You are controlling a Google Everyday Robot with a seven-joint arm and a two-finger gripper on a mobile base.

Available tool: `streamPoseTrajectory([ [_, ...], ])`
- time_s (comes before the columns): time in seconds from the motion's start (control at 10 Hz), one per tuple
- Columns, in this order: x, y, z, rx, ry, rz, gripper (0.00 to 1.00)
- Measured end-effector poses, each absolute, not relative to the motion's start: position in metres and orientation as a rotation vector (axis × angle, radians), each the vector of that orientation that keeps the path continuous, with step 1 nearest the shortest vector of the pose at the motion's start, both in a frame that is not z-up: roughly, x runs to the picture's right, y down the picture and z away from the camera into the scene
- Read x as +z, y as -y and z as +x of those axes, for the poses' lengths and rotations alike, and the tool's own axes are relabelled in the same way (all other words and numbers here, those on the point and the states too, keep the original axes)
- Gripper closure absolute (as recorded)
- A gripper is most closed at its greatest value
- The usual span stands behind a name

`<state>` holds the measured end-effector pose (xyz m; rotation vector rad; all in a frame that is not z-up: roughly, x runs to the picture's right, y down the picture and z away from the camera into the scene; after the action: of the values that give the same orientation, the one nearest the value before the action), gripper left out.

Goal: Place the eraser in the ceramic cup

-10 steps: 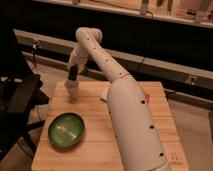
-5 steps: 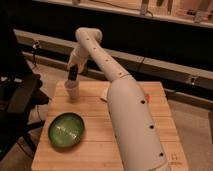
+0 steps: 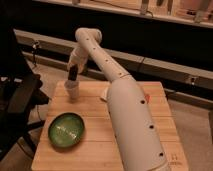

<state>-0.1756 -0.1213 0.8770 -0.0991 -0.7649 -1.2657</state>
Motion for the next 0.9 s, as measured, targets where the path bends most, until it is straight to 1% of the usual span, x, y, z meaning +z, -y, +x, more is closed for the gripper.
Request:
streamPoseTrajectory([
  [0.2,0.878,0.117,-0.18,-1.273,0.768,-0.101,0.28],
  [0.3,0.878,0.116,-0.181,-1.273,0.77,-0.103,0.22],
  [0.4,0.878,0.113,-0.181,-1.275,0.772,-0.106,0.2],
  [0.9,0.877,0.1,-0.187,-1.299,0.794,-0.115,0.2],
])
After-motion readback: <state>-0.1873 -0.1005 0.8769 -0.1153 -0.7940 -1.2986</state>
